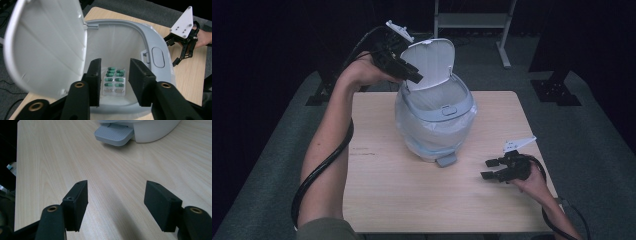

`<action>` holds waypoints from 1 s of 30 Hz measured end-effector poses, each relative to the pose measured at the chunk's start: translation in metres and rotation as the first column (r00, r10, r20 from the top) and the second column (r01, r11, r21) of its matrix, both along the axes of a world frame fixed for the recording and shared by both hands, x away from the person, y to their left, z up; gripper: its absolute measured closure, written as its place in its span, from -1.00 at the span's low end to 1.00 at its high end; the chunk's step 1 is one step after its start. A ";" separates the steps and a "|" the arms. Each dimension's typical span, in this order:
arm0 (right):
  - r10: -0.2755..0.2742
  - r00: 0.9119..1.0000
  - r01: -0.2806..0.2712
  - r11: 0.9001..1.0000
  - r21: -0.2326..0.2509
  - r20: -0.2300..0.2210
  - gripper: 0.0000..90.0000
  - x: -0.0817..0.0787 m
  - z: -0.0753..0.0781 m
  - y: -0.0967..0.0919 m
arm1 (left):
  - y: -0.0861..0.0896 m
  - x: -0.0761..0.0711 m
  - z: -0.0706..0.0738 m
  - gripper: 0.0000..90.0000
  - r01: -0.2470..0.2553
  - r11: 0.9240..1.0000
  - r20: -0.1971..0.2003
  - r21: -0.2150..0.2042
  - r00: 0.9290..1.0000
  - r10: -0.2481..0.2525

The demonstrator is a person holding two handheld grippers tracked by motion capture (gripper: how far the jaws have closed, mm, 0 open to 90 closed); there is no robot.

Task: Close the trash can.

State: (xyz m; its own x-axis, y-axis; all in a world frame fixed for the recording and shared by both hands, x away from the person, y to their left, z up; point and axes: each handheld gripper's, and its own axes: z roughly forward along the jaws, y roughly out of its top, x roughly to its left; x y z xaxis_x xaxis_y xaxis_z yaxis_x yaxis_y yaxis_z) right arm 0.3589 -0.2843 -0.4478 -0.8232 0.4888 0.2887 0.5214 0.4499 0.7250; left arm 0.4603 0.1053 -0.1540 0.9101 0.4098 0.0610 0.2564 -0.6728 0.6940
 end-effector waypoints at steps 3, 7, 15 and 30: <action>0.001 1.000 -0.001 1.000 -0.002 -0.002 -0.23 0.000 0.000 0.001 | 0.008 0.000 0.000 0.52 -0.015 1.000 -0.018 -0.016 1.000 0.015; 0.003 1.000 -0.003 1.000 -0.004 -0.001 -0.23 0.001 -0.001 0.002 | 0.020 0.001 -0.001 0.65 -0.031 0.999 -0.021 -0.027 0.999 0.031; 0.001 1.000 -0.001 1.000 -0.003 -0.001 -0.23 0.001 0.000 0.002 | 0.038 0.005 -0.004 0.79 -0.061 0.998 -0.012 -0.028 0.998 0.061; -0.003 1.000 0.003 1.000 -0.002 -0.001 -0.23 0.002 0.000 0.002 | 0.060 0.024 -0.006 0.89 -0.081 0.996 -0.017 -0.035 0.997 0.081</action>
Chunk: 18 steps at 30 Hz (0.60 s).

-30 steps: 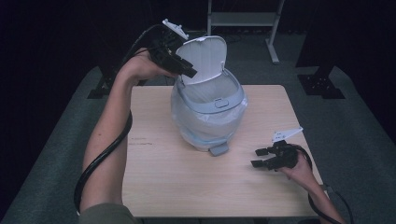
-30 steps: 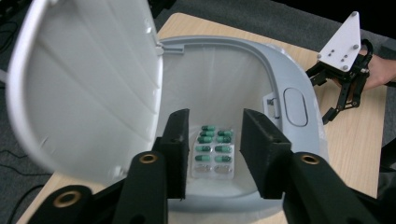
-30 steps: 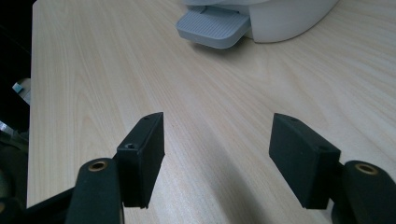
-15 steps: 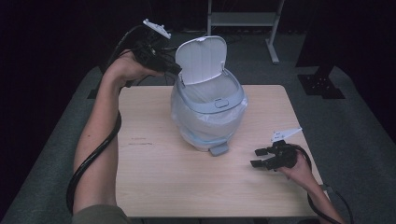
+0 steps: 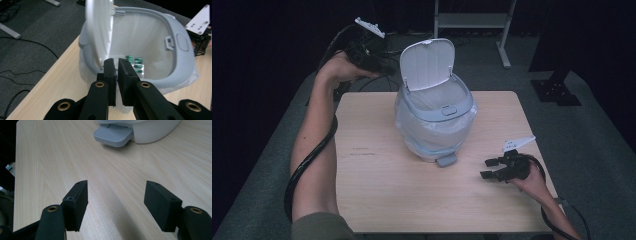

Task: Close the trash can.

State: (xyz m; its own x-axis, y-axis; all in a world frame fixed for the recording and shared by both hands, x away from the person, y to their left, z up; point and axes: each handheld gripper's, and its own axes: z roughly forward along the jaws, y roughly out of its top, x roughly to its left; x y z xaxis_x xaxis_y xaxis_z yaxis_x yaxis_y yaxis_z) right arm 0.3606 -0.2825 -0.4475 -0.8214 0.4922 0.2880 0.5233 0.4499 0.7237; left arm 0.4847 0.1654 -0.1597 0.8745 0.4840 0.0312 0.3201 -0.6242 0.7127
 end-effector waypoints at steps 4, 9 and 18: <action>-0.001 1.000 0.001 1.000 0.000 0.002 -0.23 0.000 0.000 0.000 | 0.006 0.007 -0.003 0.89 -0.013 1.000 0.008 -0.003 1.000 0.013; -0.001 1.000 0.001 1.000 -0.001 0.001 -0.23 0.001 0.000 -0.001 | 0.014 0.018 -0.008 0.89 -0.036 0.999 0.005 -0.034 0.999 0.036; 0.003 1.000 -0.003 1.000 -0.007 0.004 -0.23 0.002 0.000 0.002 | 0.014 0.037 -0.013 0.92 -0.053 0.995 0.016 -0.079 0.998 0.055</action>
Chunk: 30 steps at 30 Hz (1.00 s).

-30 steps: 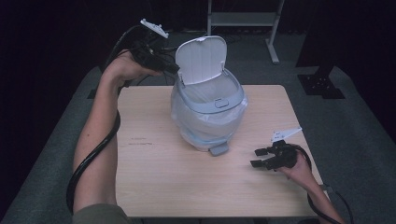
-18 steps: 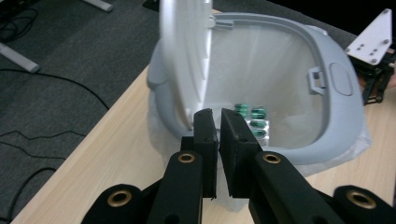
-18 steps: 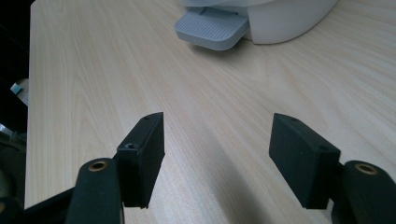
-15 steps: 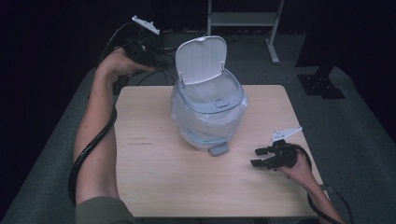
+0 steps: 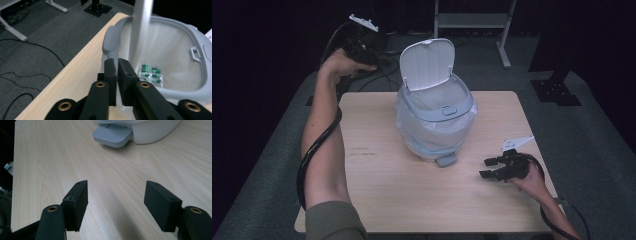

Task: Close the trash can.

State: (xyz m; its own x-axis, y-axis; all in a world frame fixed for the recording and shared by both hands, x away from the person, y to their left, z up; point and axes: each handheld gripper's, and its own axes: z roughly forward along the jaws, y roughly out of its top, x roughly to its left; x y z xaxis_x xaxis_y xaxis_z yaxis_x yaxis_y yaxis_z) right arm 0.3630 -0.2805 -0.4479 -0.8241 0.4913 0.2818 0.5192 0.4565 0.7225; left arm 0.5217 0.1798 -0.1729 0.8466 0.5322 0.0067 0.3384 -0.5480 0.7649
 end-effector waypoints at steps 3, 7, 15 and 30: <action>-0.003 1.000 0.003 1.000 0.001 0.000 -0.23 0.000 0.000 -0.001 | -0.002 0.007 -0.002 0.93 -0.011 1.000 -0.003 0.000 1.000 0.011; -0.005 1.000 0.005 1.000 0.001 -0.002 -0.23 -0.001 0.000 -0.002 | -0.006 0.011 -0.001 0.93 -0.010 1.000 -0.006 -0.019 1.000 0.010; -0.010 1.000 0.010 1.000 0.004 -0.001 -0.23 -0.002 0.000 -0.004 | -0.021 0.014 0.002 0.93 0.029 0.999 -0.007 -0.039 1.000 -0.029; -0.012 1.000 0.012 1.000 0.004 0.002 -0.23 -0.002 0.000 -0.005 | -0.051 0.005 0.003 0.92 0.149 0.988 -0.043 0.040 0.988 -0.147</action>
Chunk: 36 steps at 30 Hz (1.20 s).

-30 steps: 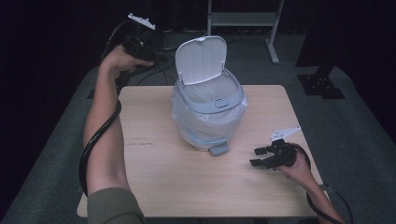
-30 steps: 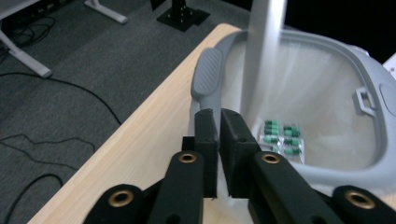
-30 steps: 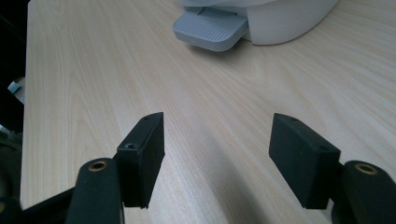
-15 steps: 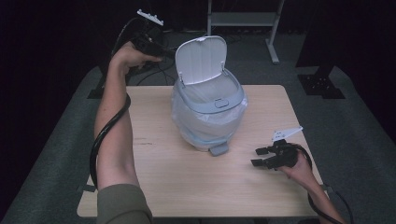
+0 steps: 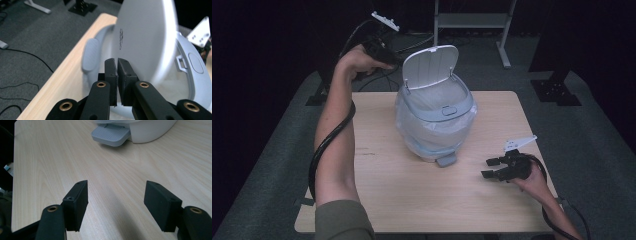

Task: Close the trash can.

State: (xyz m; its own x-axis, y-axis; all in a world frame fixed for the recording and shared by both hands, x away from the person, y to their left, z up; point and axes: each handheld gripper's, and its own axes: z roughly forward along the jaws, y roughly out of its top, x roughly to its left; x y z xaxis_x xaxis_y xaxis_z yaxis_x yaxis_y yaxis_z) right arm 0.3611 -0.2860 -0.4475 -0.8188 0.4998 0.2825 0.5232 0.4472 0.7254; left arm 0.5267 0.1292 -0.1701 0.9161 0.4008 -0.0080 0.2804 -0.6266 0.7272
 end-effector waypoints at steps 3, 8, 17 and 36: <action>0.003 1.000 -0.003 1.000 -0.002 0.002 -0.23 0.000 0.000 0.001 | -0.010 -0.005 0.000 0.91 0.037 0.999 0.004 0.026 0.999 -0.037; 0.006 1.000 -0.006 1.000 -0.006 0.001 -0.23 0.000 0.000 0.001 | -0.019 -0.012 -0.002 0.91 0.064 0.997 -0.001 0.041 0.998 -0.064; 0.014 1.000 -0.014 1.000 -0.010 0.005 -0.22 -0.002 0.000 0.004 | -0.022 -0.018 -0.005 0.90 0.074 0.996 -0.002 0.039 0.997 -0.074; 0.030 1.000 -0.030 0.999 -0.016 0.005 -0.22 0.002 -0.001 0.011 | -0.047 -0.045 -0.018 0.80 0.168 0.984 0.003 0.066 0.986 -0.168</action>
State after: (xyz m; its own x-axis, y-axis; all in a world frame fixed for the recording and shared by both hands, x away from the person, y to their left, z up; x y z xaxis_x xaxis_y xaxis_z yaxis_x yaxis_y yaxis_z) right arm 0.3634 -0.2752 -0.4482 -0.8348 0.4796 0.2703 0.5057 0.4739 0.7209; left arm 0.4817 0.0821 -0.1881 0.9705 0.2404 0.0207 0.1613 -0.7103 0.6852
